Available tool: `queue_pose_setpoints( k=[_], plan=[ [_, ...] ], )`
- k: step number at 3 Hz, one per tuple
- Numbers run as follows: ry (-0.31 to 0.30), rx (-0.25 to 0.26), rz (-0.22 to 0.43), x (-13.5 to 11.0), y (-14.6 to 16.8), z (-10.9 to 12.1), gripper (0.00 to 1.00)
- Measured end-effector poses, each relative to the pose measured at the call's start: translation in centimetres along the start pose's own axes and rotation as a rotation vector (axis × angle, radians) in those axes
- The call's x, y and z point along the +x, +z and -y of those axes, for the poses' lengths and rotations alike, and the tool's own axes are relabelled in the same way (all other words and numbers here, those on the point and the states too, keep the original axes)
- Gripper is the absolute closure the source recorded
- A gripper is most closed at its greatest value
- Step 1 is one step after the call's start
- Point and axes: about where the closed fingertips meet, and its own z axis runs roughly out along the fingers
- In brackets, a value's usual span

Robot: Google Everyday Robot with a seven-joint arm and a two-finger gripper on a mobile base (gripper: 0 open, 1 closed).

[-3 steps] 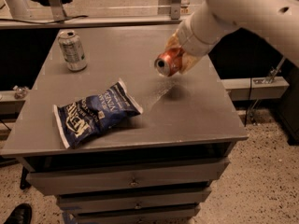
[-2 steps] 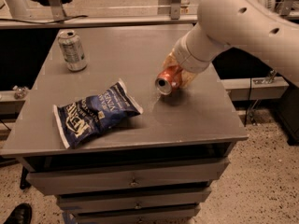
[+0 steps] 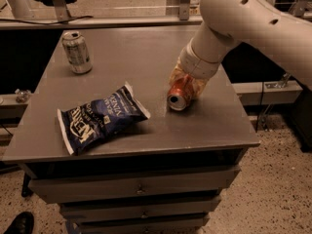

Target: Knock coke can over

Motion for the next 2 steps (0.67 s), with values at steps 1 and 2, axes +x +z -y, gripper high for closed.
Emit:
queue_pose_setpoints(
  k=[1,2],
  plan=[
    [-0.076,-0.079,0.052,-0.65,0.18,-0.88,0.82],
    [-0.101,-0.106,0.069,-0.95,0.27,-1.12,0.59]
  ],
)
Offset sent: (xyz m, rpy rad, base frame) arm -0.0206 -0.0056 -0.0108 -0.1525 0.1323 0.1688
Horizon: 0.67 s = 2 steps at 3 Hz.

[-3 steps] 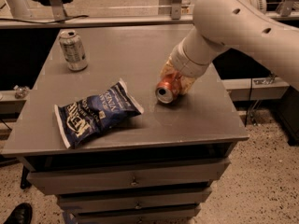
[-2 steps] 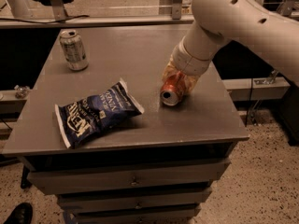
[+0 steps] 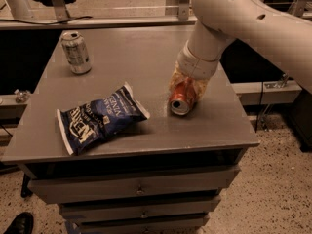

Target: Knock coke can over

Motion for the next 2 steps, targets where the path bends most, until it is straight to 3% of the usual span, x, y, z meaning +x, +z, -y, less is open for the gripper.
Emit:
queue_pose_setpoints(
  k=[2],
  plan=[
    [-0.043,-0.050,0.022,-0.56,0.20,-0.32,0.13]
  ],
)
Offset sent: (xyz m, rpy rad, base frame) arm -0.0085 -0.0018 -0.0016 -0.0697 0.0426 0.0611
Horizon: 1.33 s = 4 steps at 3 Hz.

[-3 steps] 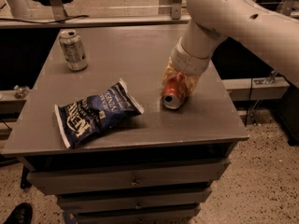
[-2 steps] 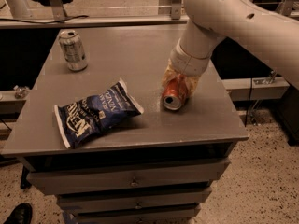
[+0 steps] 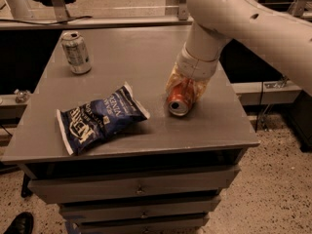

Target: Knock coke can over

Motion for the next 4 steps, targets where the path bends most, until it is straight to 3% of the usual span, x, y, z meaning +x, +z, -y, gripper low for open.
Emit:
queue_pose_setpoints(
  k=[1,4],
  plan=[
    [-0.009,-0.012,0.000,-0.03,-0.03,-0.07,0.00],
    [-0.035,-0.038,-0.010,-0.07,-0.06,0.06,0.00]
  ],
)
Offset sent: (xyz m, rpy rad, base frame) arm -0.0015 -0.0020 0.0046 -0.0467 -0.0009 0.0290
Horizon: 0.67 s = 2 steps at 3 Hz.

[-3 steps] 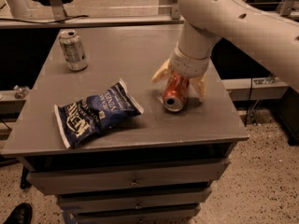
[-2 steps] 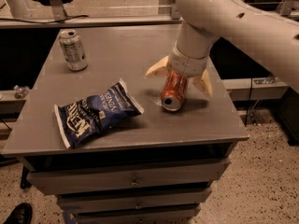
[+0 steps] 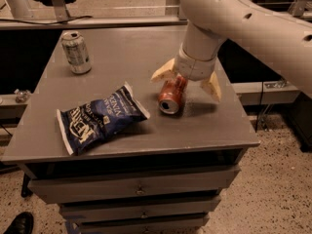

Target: Knock coke can over

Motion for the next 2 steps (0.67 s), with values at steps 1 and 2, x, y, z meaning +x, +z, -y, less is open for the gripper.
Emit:
queue_pose_setpoints(
  k=[1,2],
  plan=[
    [-0.027,-0.018,-0.018,-0.08,-0.01,0.05,0.00],
    [-0.055,-0.034,-0.039,-0.08,-0.20,0.24,0.00]
  ],
)
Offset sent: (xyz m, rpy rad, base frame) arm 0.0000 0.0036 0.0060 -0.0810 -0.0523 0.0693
